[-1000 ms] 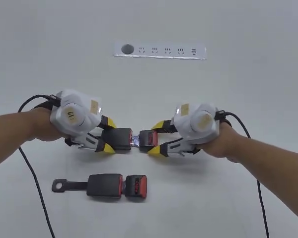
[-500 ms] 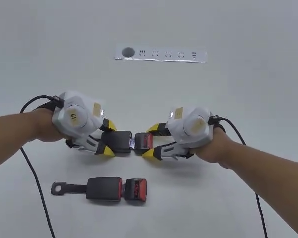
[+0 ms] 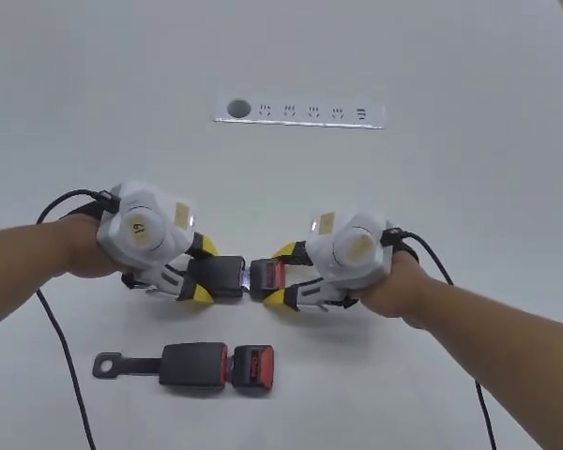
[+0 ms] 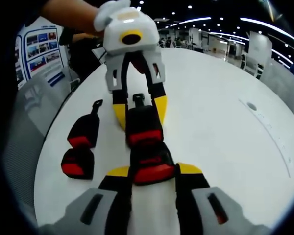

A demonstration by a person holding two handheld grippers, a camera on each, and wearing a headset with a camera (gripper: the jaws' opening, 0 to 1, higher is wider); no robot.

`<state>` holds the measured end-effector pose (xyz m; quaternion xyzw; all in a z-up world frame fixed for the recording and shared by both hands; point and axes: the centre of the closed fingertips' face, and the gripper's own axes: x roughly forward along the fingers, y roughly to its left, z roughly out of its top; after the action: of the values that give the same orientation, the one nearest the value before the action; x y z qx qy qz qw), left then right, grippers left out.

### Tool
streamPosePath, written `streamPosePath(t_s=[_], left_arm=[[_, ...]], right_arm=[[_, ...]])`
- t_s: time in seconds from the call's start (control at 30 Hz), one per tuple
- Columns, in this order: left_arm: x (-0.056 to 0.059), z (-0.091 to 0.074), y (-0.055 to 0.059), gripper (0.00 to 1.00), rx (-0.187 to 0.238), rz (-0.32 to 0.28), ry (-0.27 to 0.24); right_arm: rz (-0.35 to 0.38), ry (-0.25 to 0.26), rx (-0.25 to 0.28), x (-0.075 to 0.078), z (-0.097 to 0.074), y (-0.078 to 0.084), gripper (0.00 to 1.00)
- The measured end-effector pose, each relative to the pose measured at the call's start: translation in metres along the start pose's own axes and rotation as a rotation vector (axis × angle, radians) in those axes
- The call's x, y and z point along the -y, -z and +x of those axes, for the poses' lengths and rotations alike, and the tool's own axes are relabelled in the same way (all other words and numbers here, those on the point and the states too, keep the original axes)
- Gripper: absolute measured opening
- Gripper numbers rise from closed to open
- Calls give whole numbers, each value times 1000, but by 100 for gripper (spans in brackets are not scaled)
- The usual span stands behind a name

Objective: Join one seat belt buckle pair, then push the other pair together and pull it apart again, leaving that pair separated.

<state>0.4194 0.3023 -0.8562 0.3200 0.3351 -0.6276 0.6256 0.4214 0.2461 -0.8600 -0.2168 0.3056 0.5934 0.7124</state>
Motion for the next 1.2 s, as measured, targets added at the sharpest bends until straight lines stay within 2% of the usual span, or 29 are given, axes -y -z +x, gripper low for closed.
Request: streamPosePath(t_s=[0.43, 1.2], left_arm=[[5, 0, -3, 34, -7, 1, 0], [4, 0, -3, 34, -14, 6, 3]], right_arm=[[-6, 3, -3, 0, 0, 0, 34], [-15, 8, -17, 1, -1, 2, 34]])
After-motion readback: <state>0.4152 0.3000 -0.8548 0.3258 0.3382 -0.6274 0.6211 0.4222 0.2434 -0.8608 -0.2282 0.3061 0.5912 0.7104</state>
